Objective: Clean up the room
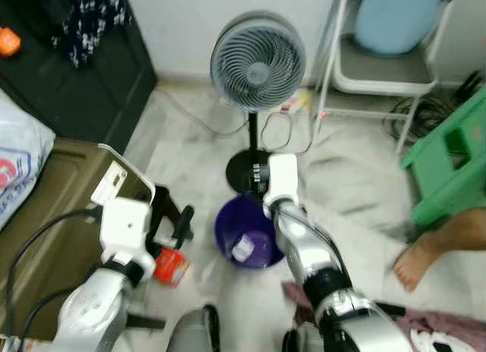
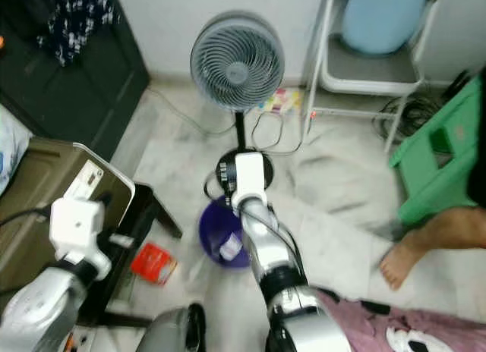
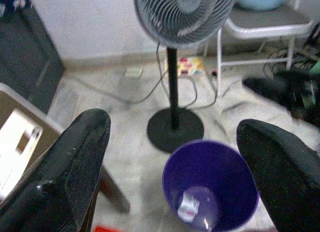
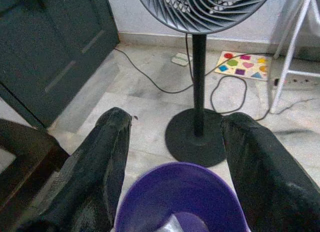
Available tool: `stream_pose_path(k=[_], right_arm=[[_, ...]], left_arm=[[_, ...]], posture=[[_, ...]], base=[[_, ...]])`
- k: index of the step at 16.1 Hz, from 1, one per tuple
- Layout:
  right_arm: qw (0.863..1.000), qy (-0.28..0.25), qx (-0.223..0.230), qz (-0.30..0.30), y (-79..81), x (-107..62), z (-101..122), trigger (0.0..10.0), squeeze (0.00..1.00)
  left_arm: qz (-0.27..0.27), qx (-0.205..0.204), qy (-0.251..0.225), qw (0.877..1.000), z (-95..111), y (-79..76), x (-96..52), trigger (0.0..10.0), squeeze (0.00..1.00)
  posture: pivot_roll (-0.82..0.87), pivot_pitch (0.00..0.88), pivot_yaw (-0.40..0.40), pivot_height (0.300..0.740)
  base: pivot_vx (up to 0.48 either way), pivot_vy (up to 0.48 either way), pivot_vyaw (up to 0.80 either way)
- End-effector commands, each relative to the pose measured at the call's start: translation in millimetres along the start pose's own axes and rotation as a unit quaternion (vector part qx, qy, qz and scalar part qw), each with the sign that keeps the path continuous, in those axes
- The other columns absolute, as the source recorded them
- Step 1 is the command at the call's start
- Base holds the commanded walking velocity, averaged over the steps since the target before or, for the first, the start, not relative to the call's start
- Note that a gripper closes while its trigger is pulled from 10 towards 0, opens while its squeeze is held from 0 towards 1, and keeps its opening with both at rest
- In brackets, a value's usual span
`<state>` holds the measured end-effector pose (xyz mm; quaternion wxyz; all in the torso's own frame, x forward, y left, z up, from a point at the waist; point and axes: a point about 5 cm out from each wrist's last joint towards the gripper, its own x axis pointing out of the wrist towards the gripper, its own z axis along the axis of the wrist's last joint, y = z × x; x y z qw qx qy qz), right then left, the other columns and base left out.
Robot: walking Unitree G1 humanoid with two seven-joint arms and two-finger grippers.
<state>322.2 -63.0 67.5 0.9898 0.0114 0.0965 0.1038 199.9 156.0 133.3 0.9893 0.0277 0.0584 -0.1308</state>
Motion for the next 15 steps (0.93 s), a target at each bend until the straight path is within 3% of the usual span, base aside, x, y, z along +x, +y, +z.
stream_pose_path(k=[1,3,7,11,15], right_arm=[[1.0,-0.017,-0.017,0.004,-11.8,-5.3,9,10.0,1.0],[0.999,-0.025,-0.043,-0.014,-40.1,-27.0,3,10.0,1.0],[0.996,-0.037,-0.059,-0.052,-83.5,-43.6,8,10.0,1.0],[0.995,-0.066,-0.057,-0.052,-83.4,-42.4,19,10.0,1.0],[0.994,-0.082,-0.06,-0.049,-82.6,-43.7,27,10.0,1.0]], left_arm=[[0.01,0.016,0.0,1.0,-6,1.5,9.2,10.0,0.0],[0.016,0.028,-0.03,0.999,-1,2.5,25.8,10.0,0.0],[0.064,0.036,-0.061,0.995,-2,13.0,43.5,10.0,0.0],[0.071,0.047,-0.08,0.993,0,23.2,61.4,10.0,0.0],[0.061,0.045,-0.104,0.992,-2,19.4,70.2,10.0,0.0]], posture=[[0.02,0.0,0.051,0.74],[-0.01,0.0,0.044,0.74],[-0.04,0.0,0.042,0.74],[-0.06,0.0,0.039,0.74],[-0.07,0.0,0.042,0.74]], base=[[0.0,0.0,0.0],[0.0,0.0,0.0],[0.0,0.0,0.0],[0.0,0.0,0.0],[0.0,0.0,0.0]])
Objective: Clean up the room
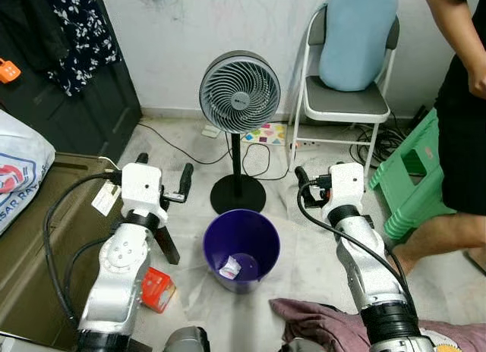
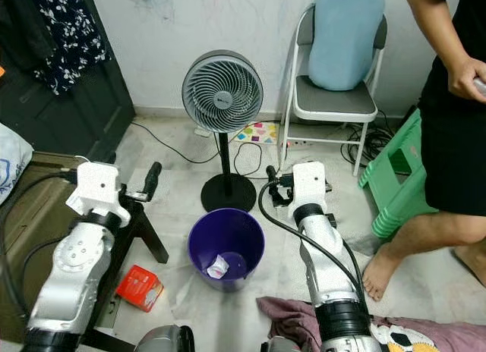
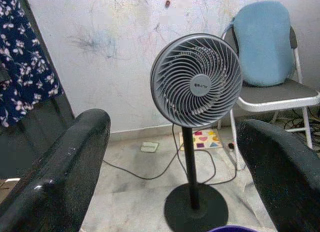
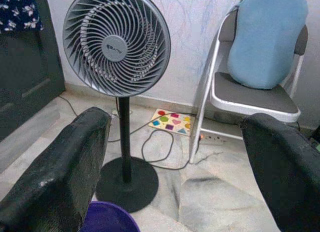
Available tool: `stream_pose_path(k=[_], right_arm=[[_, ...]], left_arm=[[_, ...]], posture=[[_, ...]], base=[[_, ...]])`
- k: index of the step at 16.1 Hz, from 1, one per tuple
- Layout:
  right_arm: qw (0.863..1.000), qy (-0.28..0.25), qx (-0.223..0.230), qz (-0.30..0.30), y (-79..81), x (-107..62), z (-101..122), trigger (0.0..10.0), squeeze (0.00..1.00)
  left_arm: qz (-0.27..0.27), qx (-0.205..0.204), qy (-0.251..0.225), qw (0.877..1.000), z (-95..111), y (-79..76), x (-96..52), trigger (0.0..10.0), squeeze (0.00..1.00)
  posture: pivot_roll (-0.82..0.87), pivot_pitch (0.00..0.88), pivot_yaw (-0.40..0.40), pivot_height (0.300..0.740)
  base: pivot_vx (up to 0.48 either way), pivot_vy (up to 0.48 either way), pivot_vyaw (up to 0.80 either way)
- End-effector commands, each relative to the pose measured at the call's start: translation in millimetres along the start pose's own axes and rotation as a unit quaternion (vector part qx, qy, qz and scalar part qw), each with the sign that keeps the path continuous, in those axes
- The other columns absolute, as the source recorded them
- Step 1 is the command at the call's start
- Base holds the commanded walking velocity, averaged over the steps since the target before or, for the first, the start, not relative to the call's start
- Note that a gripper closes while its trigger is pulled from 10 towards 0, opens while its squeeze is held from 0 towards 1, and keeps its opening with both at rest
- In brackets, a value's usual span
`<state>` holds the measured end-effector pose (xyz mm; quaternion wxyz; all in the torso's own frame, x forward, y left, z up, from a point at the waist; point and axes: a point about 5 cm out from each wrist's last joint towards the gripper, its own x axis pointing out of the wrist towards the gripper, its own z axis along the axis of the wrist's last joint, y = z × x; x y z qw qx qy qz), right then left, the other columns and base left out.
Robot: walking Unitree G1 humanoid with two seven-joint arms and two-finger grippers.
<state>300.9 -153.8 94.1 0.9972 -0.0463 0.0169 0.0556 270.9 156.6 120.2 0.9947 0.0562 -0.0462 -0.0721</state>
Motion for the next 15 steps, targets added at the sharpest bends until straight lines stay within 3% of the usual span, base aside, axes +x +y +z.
stream_pose_path(k=[1,4,5,6,7,11,15], right_arm=[[1.0,-0.014,0.007,0.0,-1.8,3.3,7,10.0,1.0],[1.0,-0.026,0.002,0.006,-0.9,3.5,12,10.0,1.0],[0.999,-0.03,-0.004,0.009,0.1,4.0,14,10.0,0.73],[0.999,-0.034,-0.012,0.01,3.2,5.3,16,10.0,0.1],[0.999,-0.036,-0.012,0.013,5.6,5.9,16,10.0,0.0],[0.997,-0.059,0.002,0.053,24.0,8.3,27,10.0,0.0],[0.996,-0.059,0.014,0.068,27.7,6.8,29,10.0,0.0]], left_arm=[[-0.004,0.007,-0.01,1.0,1,0.5,3.9,10.0,0.0],[-0.002,0.007,-0.017,1.0,1,1.8,7.7,10.0,0.0],[-0.001,0.007,-0.02,1.0,1,1.8,8.6,10.0,0.0],[0.0,0.006,-0.023,1.0,0,1.1,10.0,10.0,0.0],[0.003,0.005,-0.025,1.0,0,0.5,10.7,10.0,0.0],[0.018,0.002,-0.031,0.999,-1,-1.7,8.4,10.0,0.0],[0.023,0.002,-0.03,0.999,-4,-5.2,4.9,10.0,0.0]], posture=[[-0.08,0.0,0.043,0.74],[-0.08,0.0,0.047,0.74],[-0.08,0.0,0.048,0.74],[-0.09,0.0,0.049,0.74],[-0.09,0.0,0.048,0.74],[-0.09,0.0,0.03,0.74],[-0.09,0.0,0.019,0.74]], base=[[0.0,0.0,0.0],[0.0,0.0,0.0],[0.0,0.0,0.8],[0.0,0.0,0.8],[0.0,0.0,0.8],[0.0,0.0,0.8],[0.0,0.0,0.8]])
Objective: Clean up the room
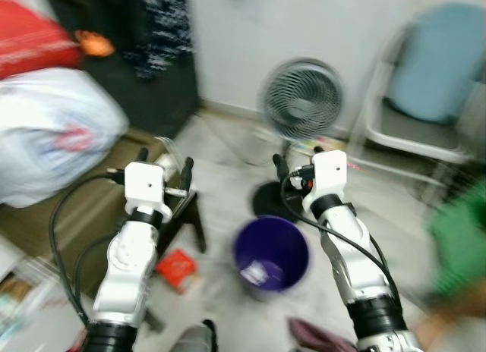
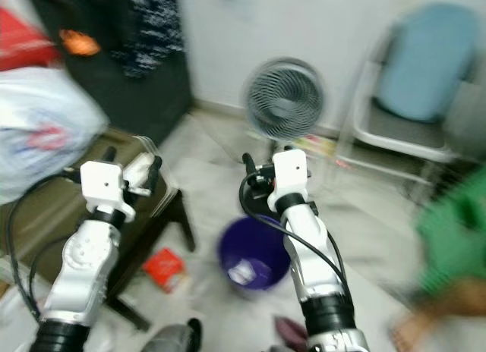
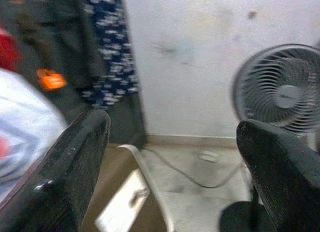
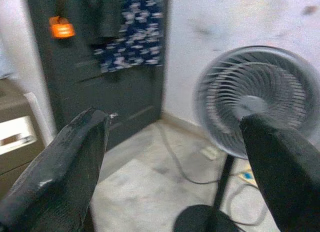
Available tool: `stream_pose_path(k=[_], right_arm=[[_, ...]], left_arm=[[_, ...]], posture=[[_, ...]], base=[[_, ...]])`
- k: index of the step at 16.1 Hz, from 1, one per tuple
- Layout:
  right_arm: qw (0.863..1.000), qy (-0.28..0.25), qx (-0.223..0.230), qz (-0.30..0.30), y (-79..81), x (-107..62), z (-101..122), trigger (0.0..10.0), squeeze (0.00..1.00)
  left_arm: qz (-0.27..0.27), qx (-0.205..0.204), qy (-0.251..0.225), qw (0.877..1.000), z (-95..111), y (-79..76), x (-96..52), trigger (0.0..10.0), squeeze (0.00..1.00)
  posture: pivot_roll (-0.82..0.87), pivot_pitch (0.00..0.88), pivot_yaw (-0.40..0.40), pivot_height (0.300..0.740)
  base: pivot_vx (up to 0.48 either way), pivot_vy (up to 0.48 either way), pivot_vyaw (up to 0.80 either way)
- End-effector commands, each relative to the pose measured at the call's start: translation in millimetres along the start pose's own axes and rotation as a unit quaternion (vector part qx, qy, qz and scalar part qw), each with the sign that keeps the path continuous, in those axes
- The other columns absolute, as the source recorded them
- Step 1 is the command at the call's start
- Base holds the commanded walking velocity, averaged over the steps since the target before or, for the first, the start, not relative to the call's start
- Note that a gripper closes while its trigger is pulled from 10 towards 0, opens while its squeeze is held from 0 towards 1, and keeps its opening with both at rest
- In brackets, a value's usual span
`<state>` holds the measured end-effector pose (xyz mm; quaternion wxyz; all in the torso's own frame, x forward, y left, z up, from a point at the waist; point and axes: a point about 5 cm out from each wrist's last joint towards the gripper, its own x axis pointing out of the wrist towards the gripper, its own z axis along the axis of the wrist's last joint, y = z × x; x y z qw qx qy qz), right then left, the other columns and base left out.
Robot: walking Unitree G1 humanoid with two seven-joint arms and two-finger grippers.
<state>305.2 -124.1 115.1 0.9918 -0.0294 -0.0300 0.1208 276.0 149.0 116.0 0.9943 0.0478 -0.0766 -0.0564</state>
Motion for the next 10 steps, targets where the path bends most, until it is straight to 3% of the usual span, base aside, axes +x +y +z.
stream_pose_path(k=[1,10], right_arm=[[1.0,-0.007,0.001,0.007,1.8,-0.7,5,10.0,0.0],[0.999,-0.006,0.022,0.028,11.5,-11.7,5,10.0,0.0]], left_arm=[[0.004,0.008,0.0,1.0,0,1.4,-2.4,10.0,0.0],[0.005,0.006,0.028,1.0,-7,-1.9,-13.6,10.0,0.0]], posture=[[-0.09,0.0,0.015,0.74],[-0.09,0.0,0.019,0.74]], base=[[0.0,0.0,0.8],[0.0,0.0,0.8]])
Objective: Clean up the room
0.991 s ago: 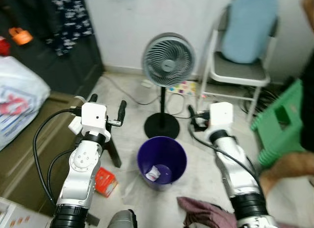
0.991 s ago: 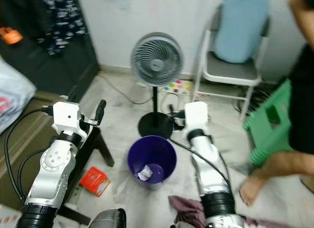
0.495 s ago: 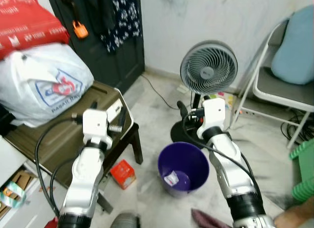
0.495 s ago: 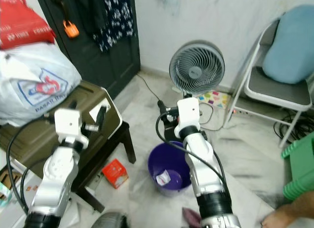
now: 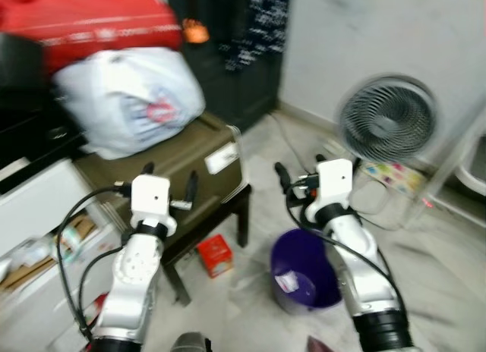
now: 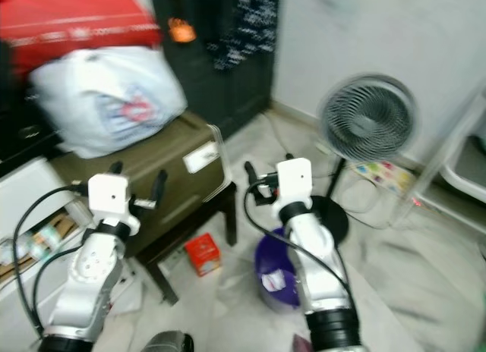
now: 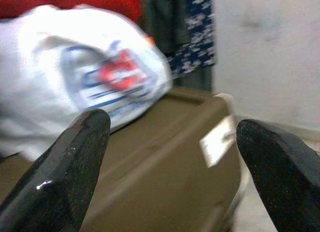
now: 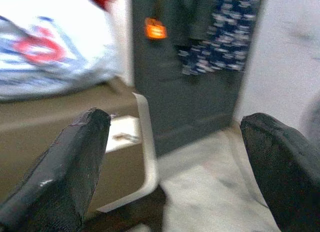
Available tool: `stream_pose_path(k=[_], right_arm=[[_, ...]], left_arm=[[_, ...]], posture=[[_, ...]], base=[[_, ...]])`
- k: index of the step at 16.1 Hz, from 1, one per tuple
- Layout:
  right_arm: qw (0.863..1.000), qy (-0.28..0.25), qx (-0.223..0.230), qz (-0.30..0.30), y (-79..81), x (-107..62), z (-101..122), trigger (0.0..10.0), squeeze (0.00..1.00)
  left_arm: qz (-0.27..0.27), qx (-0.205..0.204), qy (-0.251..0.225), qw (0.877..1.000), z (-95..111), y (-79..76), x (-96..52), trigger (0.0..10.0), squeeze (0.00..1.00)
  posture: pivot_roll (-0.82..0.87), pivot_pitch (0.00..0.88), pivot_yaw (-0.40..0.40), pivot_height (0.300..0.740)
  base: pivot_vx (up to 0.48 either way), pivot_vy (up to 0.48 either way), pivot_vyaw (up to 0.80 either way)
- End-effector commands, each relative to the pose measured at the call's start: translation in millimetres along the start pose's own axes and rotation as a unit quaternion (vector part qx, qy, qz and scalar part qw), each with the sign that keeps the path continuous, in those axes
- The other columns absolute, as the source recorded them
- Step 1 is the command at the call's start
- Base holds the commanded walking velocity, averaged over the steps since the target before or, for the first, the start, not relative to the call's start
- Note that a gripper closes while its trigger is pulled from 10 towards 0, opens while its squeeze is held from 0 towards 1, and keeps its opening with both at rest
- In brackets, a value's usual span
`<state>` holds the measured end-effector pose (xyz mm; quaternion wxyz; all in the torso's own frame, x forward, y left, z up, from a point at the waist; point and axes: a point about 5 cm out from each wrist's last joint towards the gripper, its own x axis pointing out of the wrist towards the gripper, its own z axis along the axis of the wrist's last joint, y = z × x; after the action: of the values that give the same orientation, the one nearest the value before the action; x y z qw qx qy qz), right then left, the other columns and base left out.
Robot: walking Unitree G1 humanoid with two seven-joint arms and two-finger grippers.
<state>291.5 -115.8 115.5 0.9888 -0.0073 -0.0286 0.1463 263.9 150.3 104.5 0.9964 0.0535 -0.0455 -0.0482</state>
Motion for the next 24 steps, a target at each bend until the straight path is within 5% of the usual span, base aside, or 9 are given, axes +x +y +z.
stream_pose_path(k=[1,9,24], right_arm=[[1.0,-0.002,0.0,0.003,0.3,-1.1,2.9,10.0,0.0],[1.0,0.003,0.006,0.019,2.9,0.8,2.7,10.0,0.0],[1.0,0.01,0.003,0.014,-0.4,4.0,1.3,10.0,0.0]], left_arm=[[0.001,0.002,-0.001,1.0,1.6,-0.4,-0.7,10.0,0.0],[0.04,0.026,0.012,0.999,-0.2,6.0,-2.9,10.0,0.0],[0.03,0.021,0.011,0.999,0.0,5.6,2.0,10.0,0.0]], posture=[[-0.09,0.0,0.019,0.74],[-0.08,0.0,0.002,0.74],[-0.08,0.0,0.004,0.74]], base=[[0.0,0.0,0.8],[0.0,0.0,0.8],[0.0,0.0,0.8]])
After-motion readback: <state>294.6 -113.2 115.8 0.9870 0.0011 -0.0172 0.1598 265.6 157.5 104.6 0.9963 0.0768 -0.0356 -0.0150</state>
